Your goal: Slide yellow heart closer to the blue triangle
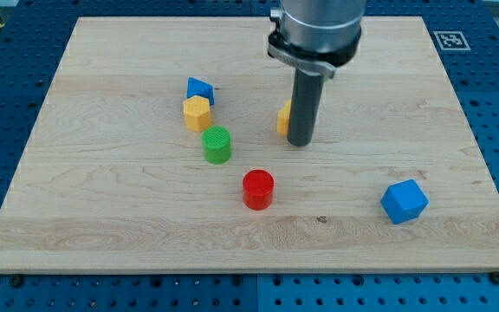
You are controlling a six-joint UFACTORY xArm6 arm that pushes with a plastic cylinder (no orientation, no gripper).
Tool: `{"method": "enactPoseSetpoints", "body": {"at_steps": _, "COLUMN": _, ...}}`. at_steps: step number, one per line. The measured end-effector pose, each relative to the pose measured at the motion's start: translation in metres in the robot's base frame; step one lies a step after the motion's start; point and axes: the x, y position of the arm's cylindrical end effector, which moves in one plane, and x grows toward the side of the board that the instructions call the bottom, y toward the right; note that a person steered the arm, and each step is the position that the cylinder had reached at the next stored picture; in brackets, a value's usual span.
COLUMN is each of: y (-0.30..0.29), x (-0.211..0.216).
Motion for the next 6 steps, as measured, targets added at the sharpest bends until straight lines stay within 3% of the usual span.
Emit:
{"method": "enactPoseSetpoints", "body": {"at_steps": 3, "y": -0.028, "x": -0.051}}
{"method": "enactPoseSetpoints", "body": {"at_steps": 5, "y": 0.032, "x": -0.059}}
{"method": "enactPoseSetpoints", "body": {"at_steps": 6, "y": 0.032, "x": -0.076}}
